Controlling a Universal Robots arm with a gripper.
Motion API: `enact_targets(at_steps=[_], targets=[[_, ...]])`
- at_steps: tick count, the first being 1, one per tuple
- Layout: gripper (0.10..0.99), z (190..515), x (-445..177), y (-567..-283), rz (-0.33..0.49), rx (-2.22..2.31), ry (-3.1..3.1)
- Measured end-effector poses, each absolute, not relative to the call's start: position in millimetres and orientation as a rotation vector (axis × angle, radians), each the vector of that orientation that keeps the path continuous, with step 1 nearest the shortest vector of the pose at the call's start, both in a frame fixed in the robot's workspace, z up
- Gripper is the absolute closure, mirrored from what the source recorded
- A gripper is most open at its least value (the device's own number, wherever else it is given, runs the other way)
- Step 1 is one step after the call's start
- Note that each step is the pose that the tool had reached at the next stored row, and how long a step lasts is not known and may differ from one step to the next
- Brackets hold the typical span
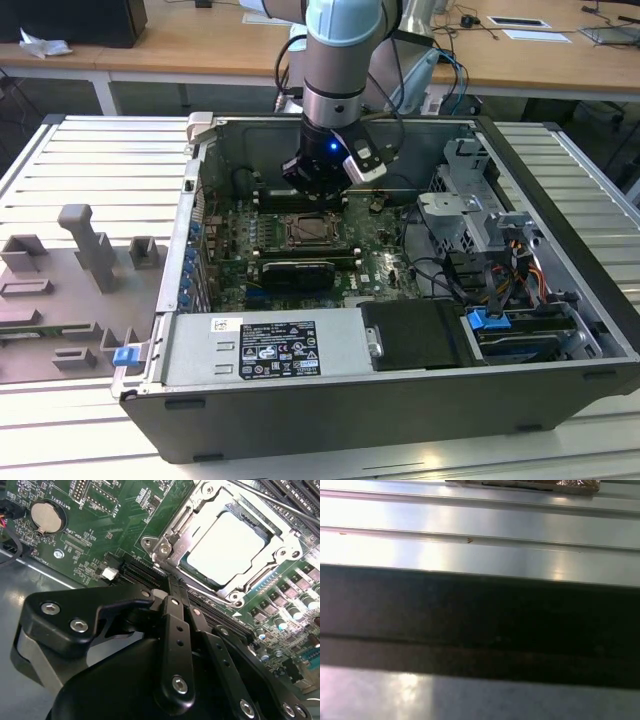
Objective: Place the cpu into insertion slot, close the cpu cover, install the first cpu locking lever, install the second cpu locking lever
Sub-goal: 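Install the first cpu locking lever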
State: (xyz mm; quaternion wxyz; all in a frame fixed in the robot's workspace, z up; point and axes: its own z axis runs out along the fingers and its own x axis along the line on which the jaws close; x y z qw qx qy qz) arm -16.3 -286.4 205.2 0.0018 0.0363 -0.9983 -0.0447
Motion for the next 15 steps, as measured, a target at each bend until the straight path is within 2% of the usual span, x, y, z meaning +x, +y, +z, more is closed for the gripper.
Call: enact_targets(at_steps=[15], targets=[[0.98, 201.1, -16.0, -286.5, -0.116, 0.114, -3.133]])
